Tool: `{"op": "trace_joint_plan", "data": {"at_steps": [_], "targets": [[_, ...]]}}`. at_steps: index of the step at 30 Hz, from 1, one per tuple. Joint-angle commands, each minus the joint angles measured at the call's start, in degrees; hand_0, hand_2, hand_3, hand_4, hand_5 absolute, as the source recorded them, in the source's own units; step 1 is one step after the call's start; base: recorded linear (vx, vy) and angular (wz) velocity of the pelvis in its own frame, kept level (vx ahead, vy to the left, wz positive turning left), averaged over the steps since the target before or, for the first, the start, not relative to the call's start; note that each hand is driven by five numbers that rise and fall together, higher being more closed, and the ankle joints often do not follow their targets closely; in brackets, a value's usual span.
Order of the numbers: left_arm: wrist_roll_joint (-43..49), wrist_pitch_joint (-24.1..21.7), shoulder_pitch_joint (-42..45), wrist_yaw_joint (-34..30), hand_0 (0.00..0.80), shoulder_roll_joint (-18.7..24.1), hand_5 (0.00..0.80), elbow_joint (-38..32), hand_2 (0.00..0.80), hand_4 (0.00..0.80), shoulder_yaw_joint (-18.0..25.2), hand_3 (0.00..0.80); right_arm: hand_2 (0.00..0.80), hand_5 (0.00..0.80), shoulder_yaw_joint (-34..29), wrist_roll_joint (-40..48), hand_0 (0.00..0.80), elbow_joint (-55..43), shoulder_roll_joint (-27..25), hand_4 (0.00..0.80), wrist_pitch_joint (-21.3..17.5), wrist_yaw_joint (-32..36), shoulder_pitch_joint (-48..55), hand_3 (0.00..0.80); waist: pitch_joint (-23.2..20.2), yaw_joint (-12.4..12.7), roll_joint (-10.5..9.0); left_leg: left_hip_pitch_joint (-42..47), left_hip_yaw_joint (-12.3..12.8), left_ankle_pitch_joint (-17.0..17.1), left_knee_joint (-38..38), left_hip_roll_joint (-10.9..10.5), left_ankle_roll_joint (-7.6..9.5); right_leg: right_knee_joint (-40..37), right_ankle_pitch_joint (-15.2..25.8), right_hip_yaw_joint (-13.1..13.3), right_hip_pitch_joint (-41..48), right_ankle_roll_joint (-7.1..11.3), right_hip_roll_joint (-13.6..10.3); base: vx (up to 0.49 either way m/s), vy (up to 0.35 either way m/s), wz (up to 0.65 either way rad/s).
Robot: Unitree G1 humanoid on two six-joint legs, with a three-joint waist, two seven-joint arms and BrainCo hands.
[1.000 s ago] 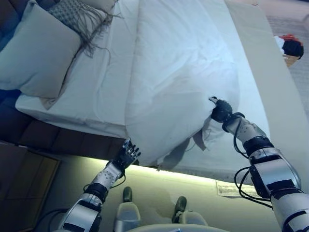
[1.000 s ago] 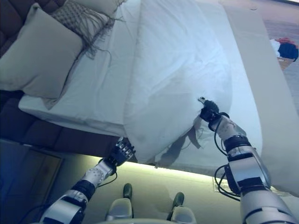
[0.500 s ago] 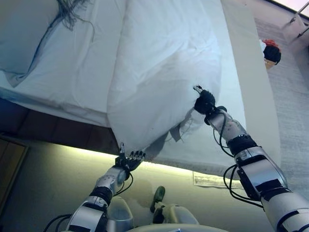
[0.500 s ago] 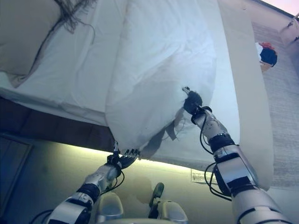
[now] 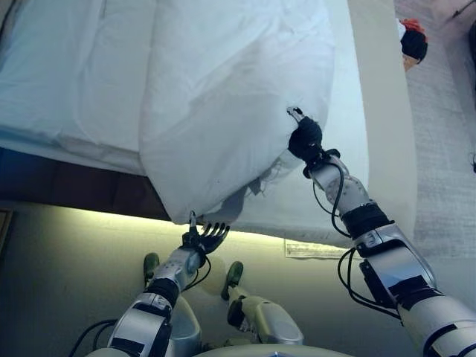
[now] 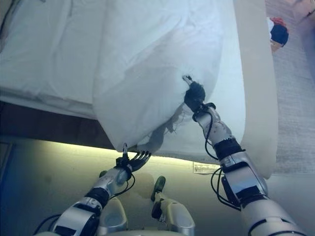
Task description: Make the bed neatly
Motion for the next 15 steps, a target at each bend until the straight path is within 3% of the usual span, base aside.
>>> {"op": "trace_joint_plan", "data": {"at_steps": [1,8,15], "targets": [[-1.6,0.1,-6.1,-3.0,0.000,-4.3,0.000,2.3,0.000,0.000,-4.3,0.000,0.800,0.800,-0.5,3.8,0.800,-14.5,0.1,0.800,-4.8,3.6,-6.7,0.800,-0.6,-1.0,-1.53,-3.0,0.0,-2.2,2.3,2.2,0.89,4.7,-2.7,1.5,-2.1,6.33,-6.4,-0.024,-0.011,-0.06],[-1.6,-2.5,-8.6,-6.7,0.000,-4.9,0.000,0.5,0.000,0.000,-4.0,0.000,0.800,0.800,-1.1,1.8,0.800,-20.6,1.0,0.800,-3.2,3.8,-2.5,0.800,0.0,-2.9,-2.51,-3.5,0.7,-2.8,3.6,2.6,0.79,5.5,-3.1,2.2,-3.1,6.20,-6.1,-0.007,-0.012,-0.07],[-1.6,-5.4,-13.4,-10.7,0.000,-2.9,0.000,-0.7,0.000,0.000,-0.1,0.000,0.800,0.800,-1.6,-0.4,0.800,-25.1,0.8,0.800,0.4,4.2,0.6,0.800,0.3,-4.7,-2.68,-3.9,1.3,-2.9,4.4,3.1,0.28,6.0,-3.6,3.0,-3.8,5.81,-5.8,-0.004,0.008,-0.03]]}}
